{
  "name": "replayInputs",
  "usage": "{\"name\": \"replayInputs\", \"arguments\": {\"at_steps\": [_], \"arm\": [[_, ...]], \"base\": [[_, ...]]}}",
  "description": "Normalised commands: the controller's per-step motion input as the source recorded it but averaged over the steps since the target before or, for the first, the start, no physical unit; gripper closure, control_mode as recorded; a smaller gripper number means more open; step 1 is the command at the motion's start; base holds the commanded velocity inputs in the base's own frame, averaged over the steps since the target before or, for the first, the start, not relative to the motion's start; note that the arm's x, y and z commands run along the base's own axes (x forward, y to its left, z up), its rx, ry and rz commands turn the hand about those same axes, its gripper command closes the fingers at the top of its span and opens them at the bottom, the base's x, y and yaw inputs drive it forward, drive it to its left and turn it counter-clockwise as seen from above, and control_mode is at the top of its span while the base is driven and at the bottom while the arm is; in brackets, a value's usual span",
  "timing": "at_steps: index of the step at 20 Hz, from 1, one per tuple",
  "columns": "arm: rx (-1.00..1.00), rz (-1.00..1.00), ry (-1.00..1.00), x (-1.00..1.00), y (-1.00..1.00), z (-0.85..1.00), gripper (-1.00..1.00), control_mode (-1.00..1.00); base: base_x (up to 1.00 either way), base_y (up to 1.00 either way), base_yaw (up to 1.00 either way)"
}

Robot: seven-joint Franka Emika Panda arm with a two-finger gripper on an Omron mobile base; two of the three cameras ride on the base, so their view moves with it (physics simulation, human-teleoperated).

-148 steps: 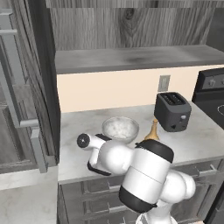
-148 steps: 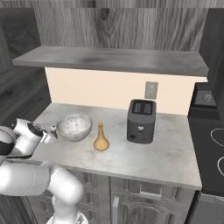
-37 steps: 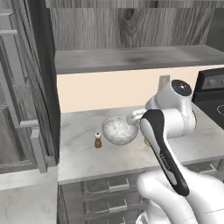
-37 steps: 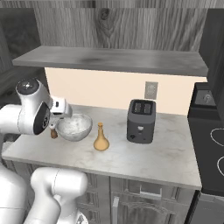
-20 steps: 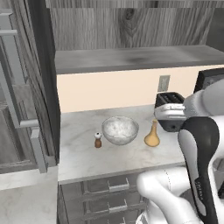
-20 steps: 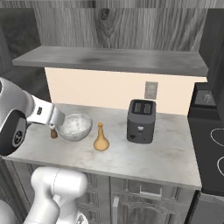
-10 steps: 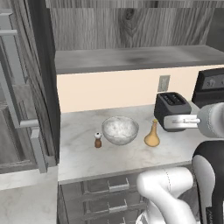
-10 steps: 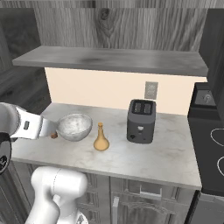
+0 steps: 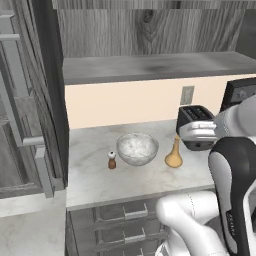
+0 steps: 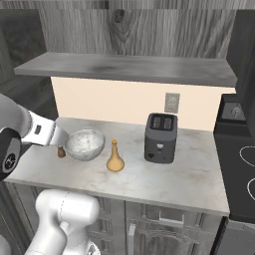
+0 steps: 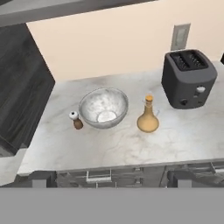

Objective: Retrieve the bottle and the shaker from the cabinet and place them next to the mixing bowl on the counter. Then add garlic from the fridge to the mixing bowl.

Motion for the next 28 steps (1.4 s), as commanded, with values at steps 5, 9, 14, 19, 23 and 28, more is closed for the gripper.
{"name": "replayInputs", "arguments": {"at_steps": [5,9,14,19,23,28], "arm": [[0.0,0.0,0.11,0.07,-0.01,0.0,-1.0,-1.0],[0.0,0.0,0.0,0.0,0.0,0.0,-1.0,1.0],[0.0,0.0,0.0,0.0,0.0,0.0,-1.0,1.0],[0.0,0.0,0.0,0.0,0.0,0.0,-1.0,1.0],[0.0,0.0,0.0,0.0,0.0,0.0,-1.0,1.0],[0.0,0.0,0.0,0.0,0.0,0.0,-1.0,1.0]], "base": [[0.0,0.0,0.0],[-0.01,0.0,0.0],[-0.76,-0.12,0.0],[-0.99,-0.3,0.0],[-0.83,-0.34,0.0],[-0.17,-0.65,-0.42]]}}
